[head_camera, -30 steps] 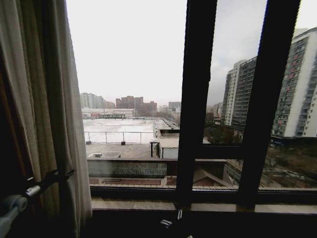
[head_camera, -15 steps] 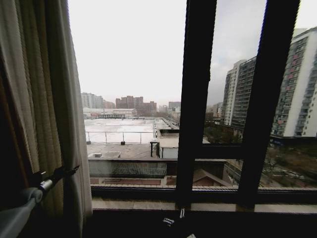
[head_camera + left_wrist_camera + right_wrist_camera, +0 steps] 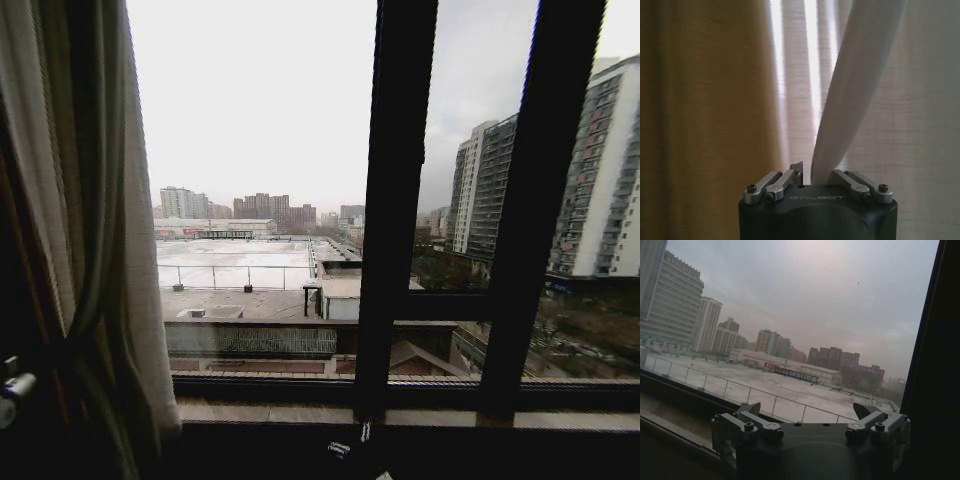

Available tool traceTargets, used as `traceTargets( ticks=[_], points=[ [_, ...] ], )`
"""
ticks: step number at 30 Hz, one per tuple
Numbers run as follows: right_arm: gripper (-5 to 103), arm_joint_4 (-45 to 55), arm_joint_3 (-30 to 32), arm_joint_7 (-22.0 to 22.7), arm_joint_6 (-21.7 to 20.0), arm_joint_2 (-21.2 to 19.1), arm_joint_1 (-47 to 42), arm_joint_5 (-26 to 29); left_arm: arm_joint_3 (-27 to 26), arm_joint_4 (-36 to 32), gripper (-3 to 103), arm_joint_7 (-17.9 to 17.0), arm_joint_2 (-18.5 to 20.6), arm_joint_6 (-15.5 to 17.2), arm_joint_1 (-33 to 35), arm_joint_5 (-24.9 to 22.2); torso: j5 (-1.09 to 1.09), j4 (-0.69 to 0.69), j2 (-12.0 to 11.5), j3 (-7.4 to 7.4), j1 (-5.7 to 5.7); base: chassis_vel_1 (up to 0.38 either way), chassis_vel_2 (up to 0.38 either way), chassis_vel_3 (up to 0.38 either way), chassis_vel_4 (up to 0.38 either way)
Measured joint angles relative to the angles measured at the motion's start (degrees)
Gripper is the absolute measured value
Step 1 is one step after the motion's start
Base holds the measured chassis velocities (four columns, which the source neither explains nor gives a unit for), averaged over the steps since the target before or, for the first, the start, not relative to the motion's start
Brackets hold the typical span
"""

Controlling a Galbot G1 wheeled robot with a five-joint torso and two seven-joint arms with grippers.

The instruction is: Open the curtains by pulling them apart, changing their state from closed to fully open.

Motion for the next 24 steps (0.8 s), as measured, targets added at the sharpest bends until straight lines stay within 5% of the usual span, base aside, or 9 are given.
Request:
traceTargets(
  ticks=[6, 11, 15, 18, 24],
  points=[
    [100, -0.17, -0.16, -0.28, 0.05, 0.0, 0.42, 0.0, -7.95, 0.3, 1, -4.59, 4.24, -1.69, 7.91, -3.46, -0.01, -0.01, 0.0, 0.0, 0.0, 0.0, 0.0, 0.0, 0.0],
    [100, -0.39, -0.22, -0.47, 0.05, -0.02, 0.65, 0.02, -11.74, -0.21, 0, -4.79, 6.16, -2.54, 12.64, -5.2, -0.01, -0.09, 0.0, 0.0, 0.0, 0.0, 0.0, 0.0, 0.0],
    [100, -0.51, -0.69, -0.6, 0.06, 0.0, 0.67, 0.07, -12.49, -1.48, 0, -4.86, 6.11, -2.57, 13.03, -4.84, 0.02, 0.03, -0.01, 0.0, 0.0, 0.0, 0.0, 0.0, 0.0],
    [100, -0.64, -0.5, -0.76, 0.06, 0.01, 0.79, 0.24, -12.15, -2.42, -3, -4.84, 5.85, -2.22, 12.88, -4.24, 0.01, 0.0, 0.0, 0.0, 0.0, 0.0, 0.0, 0.0, 0.0],
    [100, -1.03, -0.09, -1.22, 0.08, 0.0, 0.95, 0.58, -10.91, -3.62, 17, -4.3, 5.38, -1.77, 12.77, -4.07, 0.0, -0.04, -0.01, 0.01, 0.0, 0.0, 0.0, 0.0, 0.0]
  ],
)
